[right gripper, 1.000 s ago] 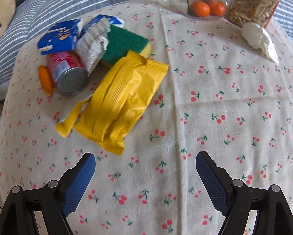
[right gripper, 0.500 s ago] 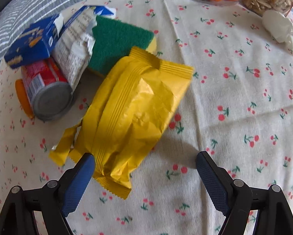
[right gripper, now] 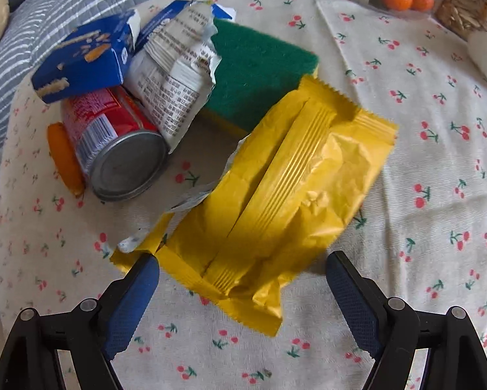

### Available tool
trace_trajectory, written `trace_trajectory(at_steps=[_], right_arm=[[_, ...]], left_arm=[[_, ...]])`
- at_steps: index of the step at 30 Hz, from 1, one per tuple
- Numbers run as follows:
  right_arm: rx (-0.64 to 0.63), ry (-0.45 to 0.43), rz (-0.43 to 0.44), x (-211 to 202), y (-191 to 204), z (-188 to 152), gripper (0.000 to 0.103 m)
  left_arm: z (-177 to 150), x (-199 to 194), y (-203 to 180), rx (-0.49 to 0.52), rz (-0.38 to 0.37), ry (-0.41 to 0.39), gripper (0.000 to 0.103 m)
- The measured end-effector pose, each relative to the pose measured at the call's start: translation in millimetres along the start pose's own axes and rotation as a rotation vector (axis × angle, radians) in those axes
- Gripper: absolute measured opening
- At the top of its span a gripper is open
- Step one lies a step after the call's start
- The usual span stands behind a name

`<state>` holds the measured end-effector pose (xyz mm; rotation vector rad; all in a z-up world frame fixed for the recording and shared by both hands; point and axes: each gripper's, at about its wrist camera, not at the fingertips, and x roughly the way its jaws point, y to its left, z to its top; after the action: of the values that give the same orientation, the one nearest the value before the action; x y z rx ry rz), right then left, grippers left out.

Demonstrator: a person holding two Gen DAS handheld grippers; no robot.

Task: Collect trash
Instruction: 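Grasp the yellow snack packet with the right gripper and lift it, then hold the yellow packet up with the right gripper while the left gripper grasps the blue box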

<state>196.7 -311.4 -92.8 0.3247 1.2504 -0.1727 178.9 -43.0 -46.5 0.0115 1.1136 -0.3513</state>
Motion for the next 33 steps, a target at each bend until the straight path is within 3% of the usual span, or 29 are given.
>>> trace_trajectory(at_steps=[5,8,20,33], right_arm=[[-0.058,-0.049,-0.079,1.6,12.9,-2.3,0.069],[-0.072,-0.057,-0.058,-2.0,15.2,-6.3,0.054],[-0.062,-0.084,0.042,-36.1,-15.2,-21.2,0.020],[-0.055,-0.155,0.110,-76.3,-53.4,-33.7,0.017]], left_arm=[[-6.2,-5.1,6.2,0.001,0.017,-0.004,0.103],[-8.6,-8.2,12.6,-0.008,0.026,-0.006,0.103],[-15.1,-9.6,12.2,-0.005,0.041,-0.003,0.103],[-16.0,-0.5,-19.6,0.071,0.028,0.021,0.103]])
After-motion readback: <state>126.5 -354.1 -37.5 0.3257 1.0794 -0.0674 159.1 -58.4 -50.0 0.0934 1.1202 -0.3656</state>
